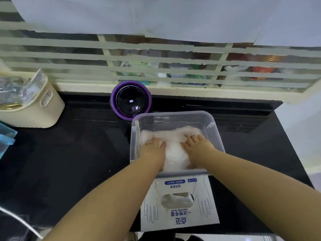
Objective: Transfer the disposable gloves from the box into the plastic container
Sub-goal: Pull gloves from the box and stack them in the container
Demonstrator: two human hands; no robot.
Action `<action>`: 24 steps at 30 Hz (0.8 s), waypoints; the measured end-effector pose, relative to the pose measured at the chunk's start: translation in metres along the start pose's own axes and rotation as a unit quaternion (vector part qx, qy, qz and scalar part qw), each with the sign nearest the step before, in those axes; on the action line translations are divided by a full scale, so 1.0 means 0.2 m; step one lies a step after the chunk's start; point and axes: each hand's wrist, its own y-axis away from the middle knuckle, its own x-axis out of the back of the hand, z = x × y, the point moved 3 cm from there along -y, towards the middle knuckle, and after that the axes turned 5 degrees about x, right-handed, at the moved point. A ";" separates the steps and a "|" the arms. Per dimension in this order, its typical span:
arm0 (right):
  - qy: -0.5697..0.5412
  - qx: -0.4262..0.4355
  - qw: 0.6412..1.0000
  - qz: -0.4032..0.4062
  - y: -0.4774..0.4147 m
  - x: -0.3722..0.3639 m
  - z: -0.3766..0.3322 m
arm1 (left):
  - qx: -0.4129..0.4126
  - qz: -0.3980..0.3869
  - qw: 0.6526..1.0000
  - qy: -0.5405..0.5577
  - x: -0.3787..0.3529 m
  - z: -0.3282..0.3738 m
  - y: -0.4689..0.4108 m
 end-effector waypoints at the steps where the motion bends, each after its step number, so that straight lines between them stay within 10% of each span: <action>1: 0.001 0.006 1.000 0.014 0.04 0.04 0.02 | 0.000 0.003 1.000 -0.001 0.00 0.00 0.00; 16: -0.094 0.106 0.928 0.344 0.73 0.38 0.00 | -0.060 0.078 0.994 0.045 0.21 -0.06 0.22; 24: -0.065 0.209 0.964 0.152 0.57 -0.03 -0.37 | -0.275 0.349 0.885 0.138 0.16 -0.11 0.65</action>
